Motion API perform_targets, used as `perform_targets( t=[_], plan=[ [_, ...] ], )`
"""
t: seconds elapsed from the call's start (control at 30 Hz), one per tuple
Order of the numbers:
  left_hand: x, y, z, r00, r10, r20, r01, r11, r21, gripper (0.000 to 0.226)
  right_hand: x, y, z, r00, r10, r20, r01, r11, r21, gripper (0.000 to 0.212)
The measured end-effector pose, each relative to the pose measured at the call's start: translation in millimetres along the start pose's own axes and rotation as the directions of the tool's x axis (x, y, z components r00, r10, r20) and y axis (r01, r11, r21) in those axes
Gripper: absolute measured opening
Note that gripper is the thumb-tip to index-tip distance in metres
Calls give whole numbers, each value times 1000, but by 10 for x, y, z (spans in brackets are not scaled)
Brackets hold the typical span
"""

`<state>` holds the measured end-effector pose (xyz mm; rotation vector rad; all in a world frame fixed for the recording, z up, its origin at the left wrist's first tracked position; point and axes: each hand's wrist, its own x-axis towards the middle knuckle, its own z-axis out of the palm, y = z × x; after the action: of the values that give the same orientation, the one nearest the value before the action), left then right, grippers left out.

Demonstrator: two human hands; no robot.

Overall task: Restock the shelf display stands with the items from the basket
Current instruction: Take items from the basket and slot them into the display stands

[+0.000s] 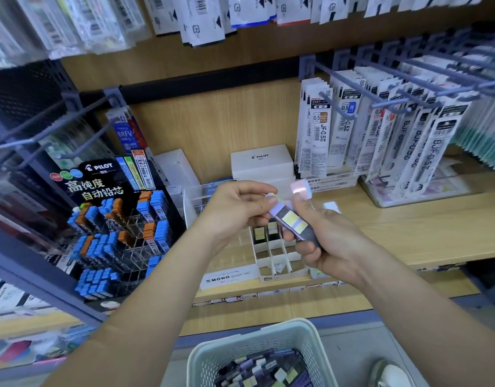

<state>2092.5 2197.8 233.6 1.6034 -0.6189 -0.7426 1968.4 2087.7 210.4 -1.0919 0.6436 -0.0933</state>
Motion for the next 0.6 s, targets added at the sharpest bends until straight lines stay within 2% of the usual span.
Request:
perform_targets(
  t=[0.1,0.23,0.3,0.37,0.43,0.5,0.6],
  plan=[
    [-10,-3,-9,1000,0,3,0,999,-34,13,-13,-9,-1,998,52,19,-53,998,39,41],
    [-33,19,-32,999,-28,20,29,998,-51,9,-39,-22,8,997,71,34,-71,997,-6,50],
    [-46,45,-41,1000,-15,-6,15,1000,-8,7,-47,-46,12,997,81,-8,-81,995,-65,58],
    [-43,74,-46,994,66,-86,-63,997,37,6,-32,-77,-19,994,62,-91,-76,985,-155,62],
    [5,81,-96,961,178,-213,-151,979,135,10,-6,-95,-80,984,29,-174,-65,977,-204,50],
    [76,62,-186,907,290,-304,-187,927,326,19,2,-103,-148,971,1,-239,-49,980,-194,33],
    [121,-15,-228,887,373,-273,-174,817,549,17,22,-103,-218,952,-61,-299,3,981,-193,25]
  ],
)
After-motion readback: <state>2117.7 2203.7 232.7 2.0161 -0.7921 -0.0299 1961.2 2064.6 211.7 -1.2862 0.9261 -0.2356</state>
